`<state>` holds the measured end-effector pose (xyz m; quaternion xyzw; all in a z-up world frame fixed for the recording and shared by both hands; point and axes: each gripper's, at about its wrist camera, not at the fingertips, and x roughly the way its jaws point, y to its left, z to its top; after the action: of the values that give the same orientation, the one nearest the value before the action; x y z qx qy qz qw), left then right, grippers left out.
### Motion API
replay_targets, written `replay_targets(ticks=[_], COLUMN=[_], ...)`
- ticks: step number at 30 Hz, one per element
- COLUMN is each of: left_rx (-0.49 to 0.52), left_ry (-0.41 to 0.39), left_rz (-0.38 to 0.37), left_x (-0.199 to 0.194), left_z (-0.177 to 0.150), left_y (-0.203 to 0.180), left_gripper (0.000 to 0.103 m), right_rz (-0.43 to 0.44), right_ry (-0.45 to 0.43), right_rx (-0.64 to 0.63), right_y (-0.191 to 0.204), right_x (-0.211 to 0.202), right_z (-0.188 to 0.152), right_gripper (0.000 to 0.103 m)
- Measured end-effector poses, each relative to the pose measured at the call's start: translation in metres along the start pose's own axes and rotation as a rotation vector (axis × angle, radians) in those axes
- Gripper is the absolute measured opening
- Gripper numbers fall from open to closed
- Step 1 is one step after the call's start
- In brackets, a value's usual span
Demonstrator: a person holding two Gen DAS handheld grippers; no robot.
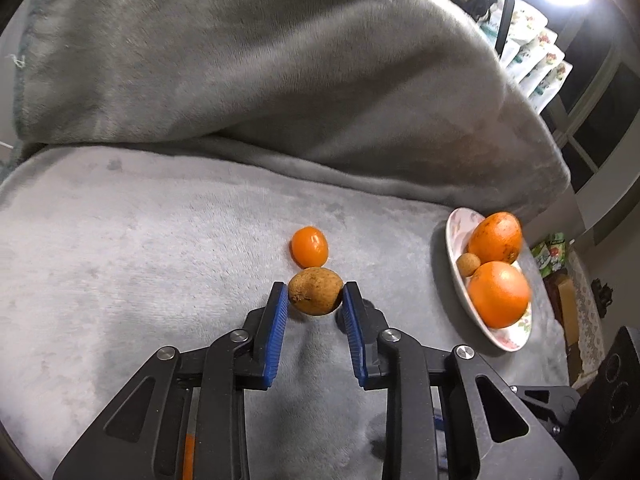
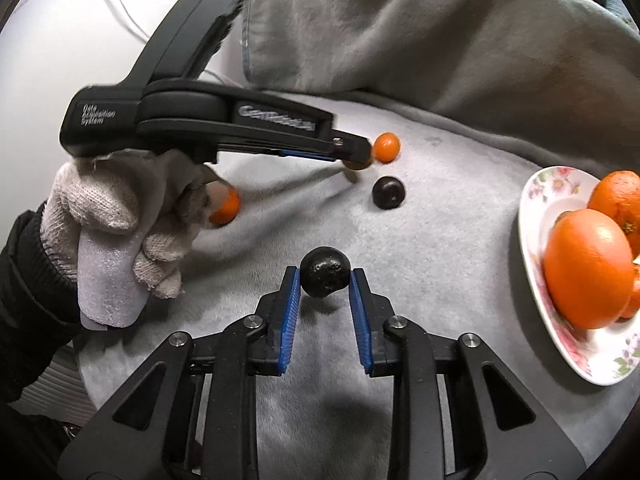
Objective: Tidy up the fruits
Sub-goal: 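Carry the longan with the left gripper onto the plate while the right gripper carries the plum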
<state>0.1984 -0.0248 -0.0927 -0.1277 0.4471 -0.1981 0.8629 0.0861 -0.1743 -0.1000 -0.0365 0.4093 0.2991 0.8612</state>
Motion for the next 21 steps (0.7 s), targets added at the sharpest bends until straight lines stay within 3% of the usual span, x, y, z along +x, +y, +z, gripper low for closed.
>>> replay_targets(ticks=[9,21], left_rx=[0.006,0.076], left_ry=[-0.047,-0.053], left_rz=[-0.051,-0.111], left_x=[-0.017,-0.007], left_z=[0.006,0.018], left_y=[-0.013,-0.061], left_gripper=[0.026,0.026], right_rz=[-0.061,-0.193], right_ry=[-0.095,-0.165], right_rx=[0.044,0.14], right_y=[-0.026,-0.076], right_x=[-0.048,-0.105], right_z=[-0.003,-0.025], right_gripper=[0.026,0.026])
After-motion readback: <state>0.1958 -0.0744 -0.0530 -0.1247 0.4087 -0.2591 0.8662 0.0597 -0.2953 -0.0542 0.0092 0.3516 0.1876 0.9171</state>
